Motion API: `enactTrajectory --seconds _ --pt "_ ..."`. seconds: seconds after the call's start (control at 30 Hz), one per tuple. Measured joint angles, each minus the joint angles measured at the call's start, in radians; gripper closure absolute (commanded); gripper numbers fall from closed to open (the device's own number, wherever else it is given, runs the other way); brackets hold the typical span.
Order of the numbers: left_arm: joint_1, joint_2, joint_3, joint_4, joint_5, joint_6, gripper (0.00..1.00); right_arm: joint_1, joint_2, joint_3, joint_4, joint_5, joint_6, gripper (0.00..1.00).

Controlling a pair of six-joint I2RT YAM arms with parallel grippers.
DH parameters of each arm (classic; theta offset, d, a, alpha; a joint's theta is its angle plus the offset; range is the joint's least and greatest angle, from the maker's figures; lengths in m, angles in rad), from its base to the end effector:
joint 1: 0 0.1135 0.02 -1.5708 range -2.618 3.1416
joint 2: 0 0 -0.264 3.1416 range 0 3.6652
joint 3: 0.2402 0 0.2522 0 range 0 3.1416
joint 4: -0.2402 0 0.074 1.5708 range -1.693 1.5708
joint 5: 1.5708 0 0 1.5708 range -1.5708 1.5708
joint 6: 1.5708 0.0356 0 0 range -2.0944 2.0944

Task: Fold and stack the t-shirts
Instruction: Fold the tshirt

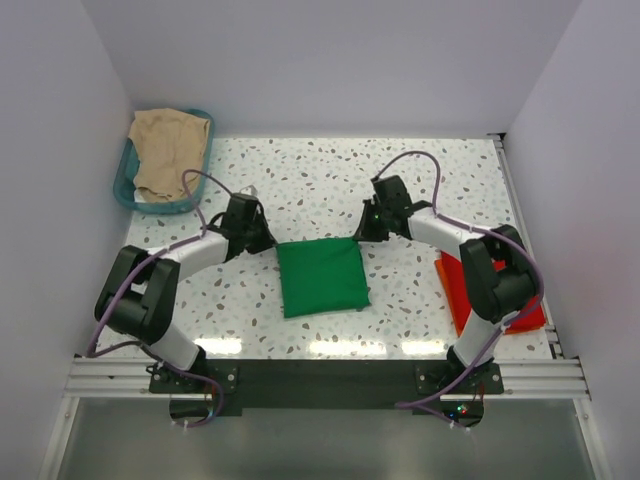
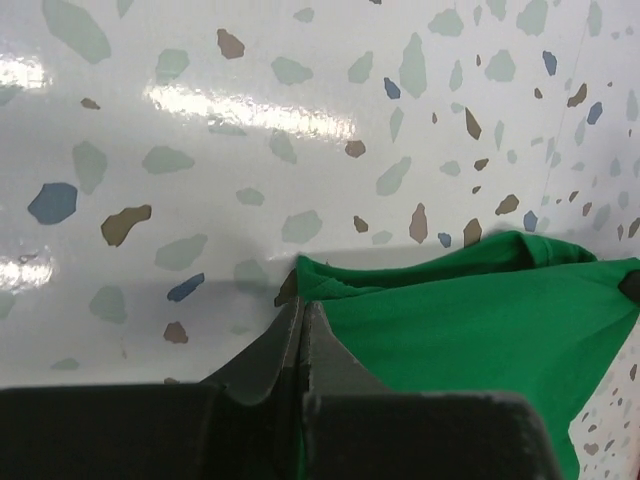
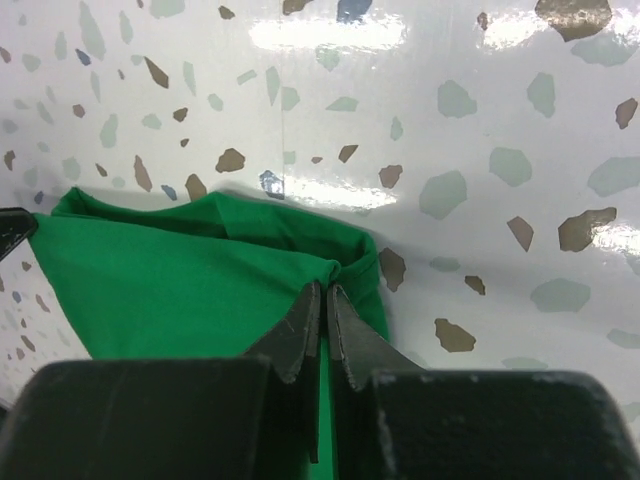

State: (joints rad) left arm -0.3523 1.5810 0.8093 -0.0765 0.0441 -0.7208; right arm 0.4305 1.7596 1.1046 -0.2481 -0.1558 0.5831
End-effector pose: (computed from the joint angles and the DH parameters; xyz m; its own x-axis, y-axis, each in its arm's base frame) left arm 0.2928 -0.1093 0.1675 -0.7745 -0.4177 -0.4750 -0.1851 0.8677 -0.4613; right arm 0.3321 0.1586 0.1854 -0.8708 0.1987 -0.4498 -0.0241 0.8964 0.4426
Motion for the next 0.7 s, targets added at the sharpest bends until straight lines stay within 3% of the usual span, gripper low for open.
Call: enactTrajectory --seconds 0.07,0.1,0.17,0.2,0.23,0.3,0.5,0.7 --pt "0.003 0.033 0.019 0.007 0.01 0.001 0.94 -0.005 0.018 0.0 0.005 -0.003 0.0 0.85" --pt "0.005 0.05 0.031 0.008 0.014 0.003 0.87 -0.008 0.031 0.001 0.006 -0.005 0.002 0.7" --pt "0.009 0.074 0.055 0.007 0.02 0.011 0.68 -0.022 0.051 0.001 0.004 -0.011 0.001 0.56" --pt "0.014 0.079 0.066 0.005 0.023 0.017 0.62 -0.032 0.056 0.002 0.0 -0.014 0.0 0.42" --pt "0.021 0.079 0.074 0.002 0.023 0.021 0.54 -0.047 0.057 0.002 -0.007 -0.014 -0.003 0.36" --pt "0.039 0.066 0.091 -0.014 0.018 0.034 0.51 -0.074 0.05 0.002 -0.009 -0.015 -0.009 0.27" --pt "0.031 -0.08 0.108 -0.09 -0.034 0.066 0.52 -0.125 -0.077 -0.094 0.018 -0.027 -0.015 0.25" --pt "-0.135 -0.206 0.076 -0.106 -0.048 0.065 0.69 -0.075 -0.188 -0.26 0.061 -0.073 -0.016 0.24"
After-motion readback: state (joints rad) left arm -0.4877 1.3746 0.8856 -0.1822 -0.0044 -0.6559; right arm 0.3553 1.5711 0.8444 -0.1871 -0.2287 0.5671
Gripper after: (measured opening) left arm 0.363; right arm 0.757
